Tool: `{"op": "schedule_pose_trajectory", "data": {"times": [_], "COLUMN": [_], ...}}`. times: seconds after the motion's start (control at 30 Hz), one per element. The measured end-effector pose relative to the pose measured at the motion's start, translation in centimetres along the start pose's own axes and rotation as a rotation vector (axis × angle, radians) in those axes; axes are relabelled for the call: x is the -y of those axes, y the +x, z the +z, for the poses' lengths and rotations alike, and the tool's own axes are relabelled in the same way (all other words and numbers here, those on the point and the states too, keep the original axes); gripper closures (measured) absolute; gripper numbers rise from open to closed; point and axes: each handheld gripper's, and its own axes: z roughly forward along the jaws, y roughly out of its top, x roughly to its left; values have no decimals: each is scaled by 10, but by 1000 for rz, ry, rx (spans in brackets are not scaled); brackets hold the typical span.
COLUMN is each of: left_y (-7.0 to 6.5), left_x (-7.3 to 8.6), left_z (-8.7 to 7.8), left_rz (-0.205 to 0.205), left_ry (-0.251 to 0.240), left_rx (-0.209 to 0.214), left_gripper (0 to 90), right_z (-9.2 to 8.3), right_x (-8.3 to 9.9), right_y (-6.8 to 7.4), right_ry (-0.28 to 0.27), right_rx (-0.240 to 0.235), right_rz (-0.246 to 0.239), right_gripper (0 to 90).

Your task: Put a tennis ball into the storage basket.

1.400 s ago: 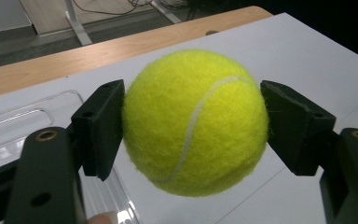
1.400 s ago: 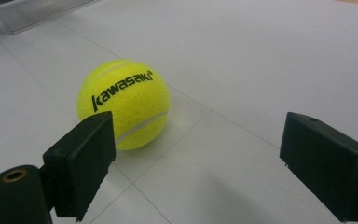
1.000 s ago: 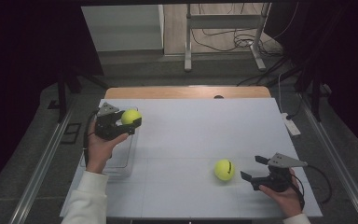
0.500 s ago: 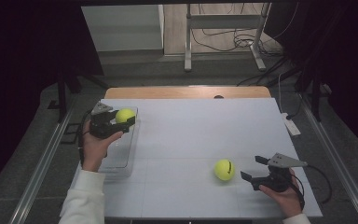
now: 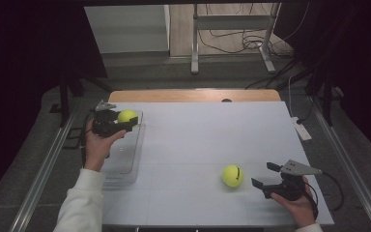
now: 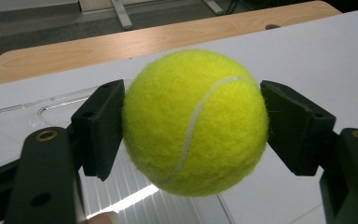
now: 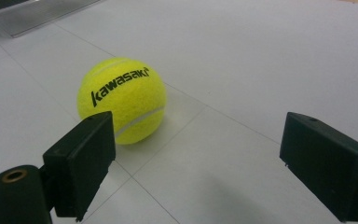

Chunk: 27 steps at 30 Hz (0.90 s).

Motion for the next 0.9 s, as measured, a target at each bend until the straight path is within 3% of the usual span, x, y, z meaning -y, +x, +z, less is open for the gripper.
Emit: {"op": "schedule_pose_trajectory", "data": {"times": [0.5,0.9], "left_y": [19,30], "left_x": [-7,-10], "left_z": [8,7], "left_rz": [-17,-25], "left_ry": [34,46], "left_rx": [-59,-71], "left_gripper": [269,269], "right_z": [-3,-2], "right_x": [2,3], "right_y": [0,-1], "right_ry": [2,2], "right_rx": [6,6], "right_rz": [3,10], "right_gripper": [113,113]}}
